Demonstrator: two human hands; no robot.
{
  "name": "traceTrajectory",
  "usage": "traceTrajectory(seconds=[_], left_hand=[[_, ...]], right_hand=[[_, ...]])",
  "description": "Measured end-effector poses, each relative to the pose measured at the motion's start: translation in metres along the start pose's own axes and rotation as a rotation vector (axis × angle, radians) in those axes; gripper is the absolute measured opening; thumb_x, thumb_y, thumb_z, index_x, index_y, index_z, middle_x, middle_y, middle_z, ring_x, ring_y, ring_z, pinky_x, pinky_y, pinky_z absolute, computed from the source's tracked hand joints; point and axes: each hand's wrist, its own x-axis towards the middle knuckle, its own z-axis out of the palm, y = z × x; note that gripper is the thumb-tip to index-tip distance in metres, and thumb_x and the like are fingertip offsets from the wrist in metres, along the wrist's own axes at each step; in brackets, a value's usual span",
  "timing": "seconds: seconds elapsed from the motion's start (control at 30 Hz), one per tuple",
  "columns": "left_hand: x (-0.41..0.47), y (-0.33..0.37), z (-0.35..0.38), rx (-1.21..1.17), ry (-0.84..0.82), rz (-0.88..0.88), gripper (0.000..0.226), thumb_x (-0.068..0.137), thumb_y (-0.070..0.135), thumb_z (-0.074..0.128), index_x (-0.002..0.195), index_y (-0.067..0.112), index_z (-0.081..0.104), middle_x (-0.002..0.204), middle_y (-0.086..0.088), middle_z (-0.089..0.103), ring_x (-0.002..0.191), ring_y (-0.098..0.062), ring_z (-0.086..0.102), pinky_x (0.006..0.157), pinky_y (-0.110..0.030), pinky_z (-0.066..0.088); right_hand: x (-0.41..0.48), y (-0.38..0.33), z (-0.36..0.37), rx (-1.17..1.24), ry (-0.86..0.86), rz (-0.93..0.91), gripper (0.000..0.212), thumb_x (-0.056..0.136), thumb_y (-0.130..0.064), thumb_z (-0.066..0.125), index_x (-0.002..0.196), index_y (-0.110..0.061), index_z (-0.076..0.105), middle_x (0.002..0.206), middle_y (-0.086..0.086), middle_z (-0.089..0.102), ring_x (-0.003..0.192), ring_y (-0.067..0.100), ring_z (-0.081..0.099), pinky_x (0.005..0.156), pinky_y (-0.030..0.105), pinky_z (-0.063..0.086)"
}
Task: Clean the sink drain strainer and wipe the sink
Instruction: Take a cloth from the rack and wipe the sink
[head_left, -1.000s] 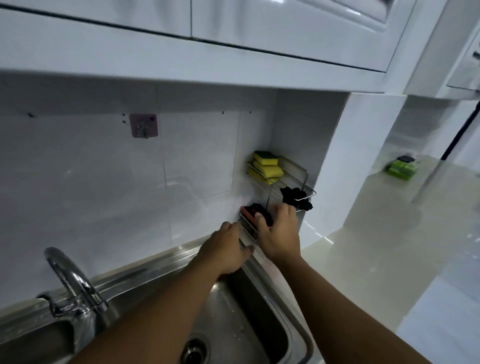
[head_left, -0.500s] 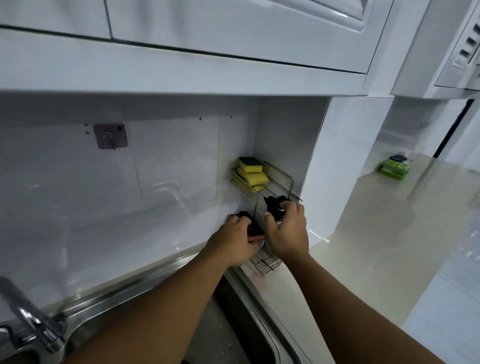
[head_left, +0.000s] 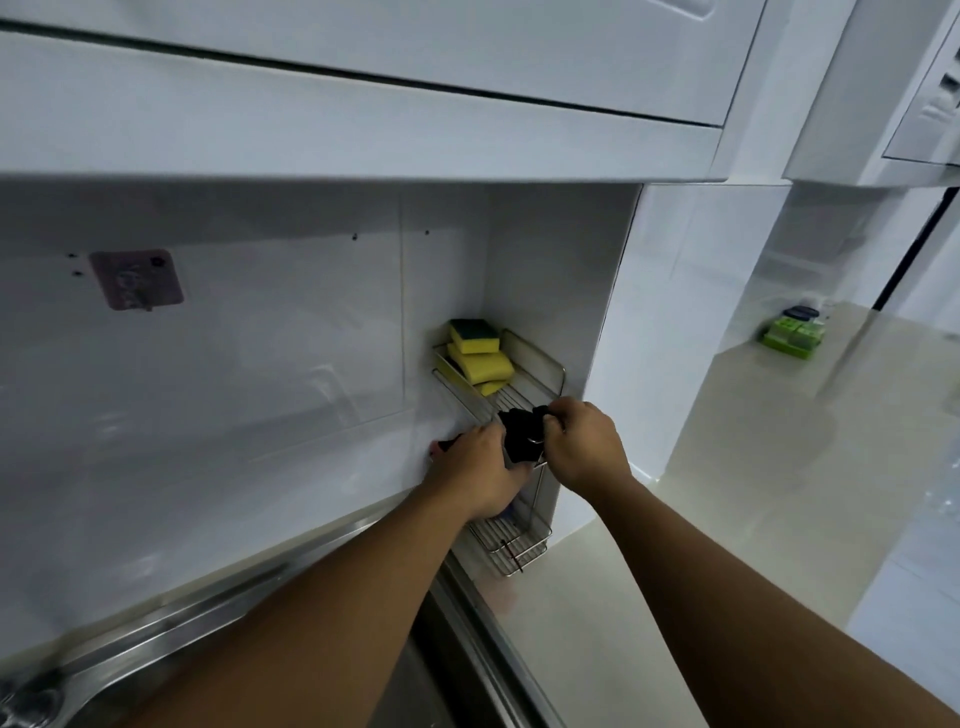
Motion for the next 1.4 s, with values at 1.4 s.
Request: traceTrajectory(seconds=[1.4], left_hand=[[-0.016,0.003,-0.047,-0.371,0.281,-0.088,0.030,0.089,0.045,0.067,0.108,0.029,0.050,0.091,0.018,0.061,0.079,0.003,0.058,0.057,-0.015,0.040]], right_hand=[[0.017,-0.094,-0.033,0.291,0.048,-0.169,0.022,0.092,-0.013,0.063,0.113,-0.015,0.069,0.105,0.001,0.068,0.094,0.012,0.058,0.076,0.017,0.048]])
